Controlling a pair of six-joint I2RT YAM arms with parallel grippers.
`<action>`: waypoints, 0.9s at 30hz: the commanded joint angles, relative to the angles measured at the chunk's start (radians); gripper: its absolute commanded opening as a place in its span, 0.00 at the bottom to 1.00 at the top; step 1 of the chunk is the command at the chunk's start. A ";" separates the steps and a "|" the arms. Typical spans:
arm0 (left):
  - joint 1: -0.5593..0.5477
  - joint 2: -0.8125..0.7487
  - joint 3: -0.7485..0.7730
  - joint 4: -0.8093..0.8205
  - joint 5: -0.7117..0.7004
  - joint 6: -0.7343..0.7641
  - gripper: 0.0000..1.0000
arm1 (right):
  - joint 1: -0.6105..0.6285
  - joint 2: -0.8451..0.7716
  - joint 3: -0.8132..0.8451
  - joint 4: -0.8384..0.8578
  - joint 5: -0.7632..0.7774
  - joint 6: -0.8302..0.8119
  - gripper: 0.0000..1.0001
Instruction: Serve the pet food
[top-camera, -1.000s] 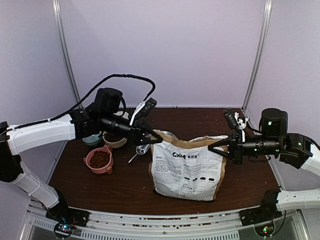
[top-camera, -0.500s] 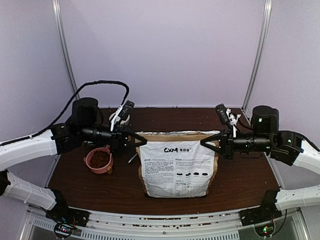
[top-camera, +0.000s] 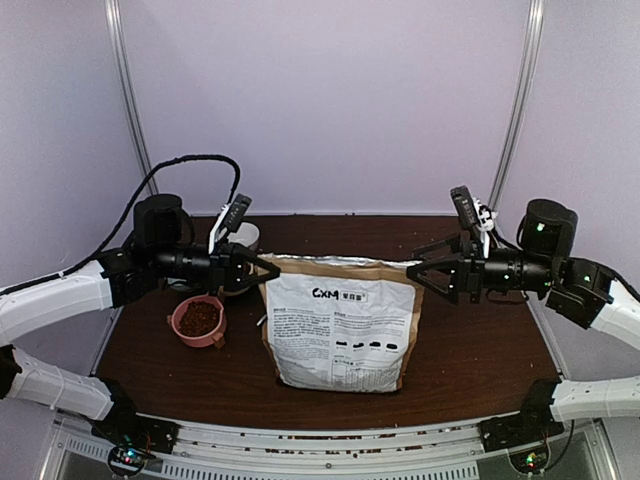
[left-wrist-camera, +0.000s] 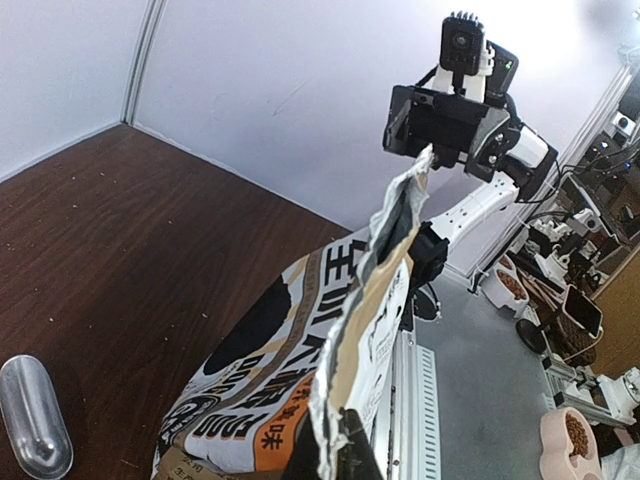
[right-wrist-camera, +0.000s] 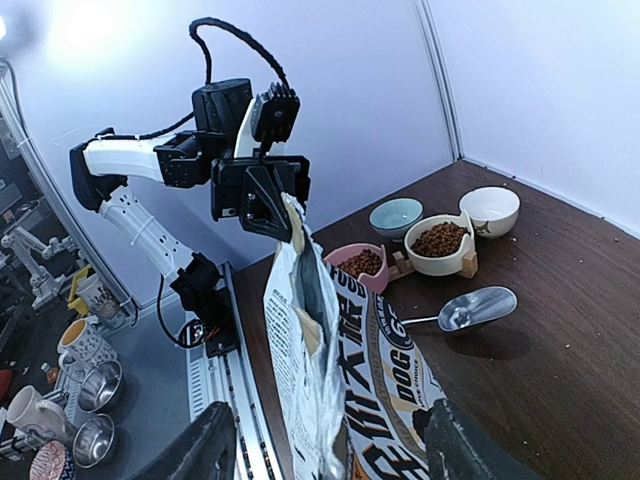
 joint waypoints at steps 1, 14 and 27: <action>0.018 -0.023 0.066 0.157 0.016 -0.006 0.00 | -0.026 0.007 0.013 0.030 -0.060 0.004 0.65; 0.018 -0.018 0.068 0.147 0.014 -0.005 0.00 | -0.027 0.048 0.029 0.021 -0.084 -0.006 0.33; 0.017 -0.024 0.076 0.120 0.019 0.009 0.00 | -0.028 0.058 0.033 0.004 -0.078 -0.012 0.10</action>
